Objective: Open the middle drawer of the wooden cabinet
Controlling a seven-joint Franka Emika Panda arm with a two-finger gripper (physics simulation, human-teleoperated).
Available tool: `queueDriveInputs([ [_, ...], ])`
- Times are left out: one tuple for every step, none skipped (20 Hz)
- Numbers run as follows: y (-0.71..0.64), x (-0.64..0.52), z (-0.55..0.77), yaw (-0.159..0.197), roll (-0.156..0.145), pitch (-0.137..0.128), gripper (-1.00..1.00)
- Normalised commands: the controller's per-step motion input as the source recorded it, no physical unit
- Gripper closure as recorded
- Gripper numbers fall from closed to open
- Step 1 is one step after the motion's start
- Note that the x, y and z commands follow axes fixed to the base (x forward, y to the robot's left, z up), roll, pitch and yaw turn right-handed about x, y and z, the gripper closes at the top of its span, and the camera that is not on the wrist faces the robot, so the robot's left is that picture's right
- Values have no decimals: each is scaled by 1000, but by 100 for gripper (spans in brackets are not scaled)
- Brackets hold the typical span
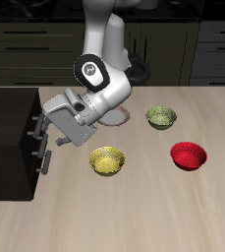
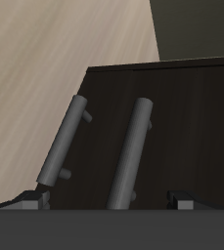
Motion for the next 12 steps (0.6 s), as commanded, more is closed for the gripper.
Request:
queueDriveInputs([
  [-169,1,125,46,-18,-87,-100],
  [-60,28,-6,0,0,0,-100],
  [-131,87,-122,-7,39,93,-100],
  [-411,-153,102,27,-104,-58,-100],
  [-135,57,5,52,-1,-38,-100],
  [-12,6,-30,0,0,0,-100],
  [0,0,0,0,0,0,-100],
  [-766,-42,87,4,-154,8,-100],
  [0,0,0,0,0,0,-100],
  [63,43,-28,31,22,-22,-100],
  [-1,-13,-99,-25,-12,33,-100],
  [78,-47,-125,5,-4,13,-100],
])
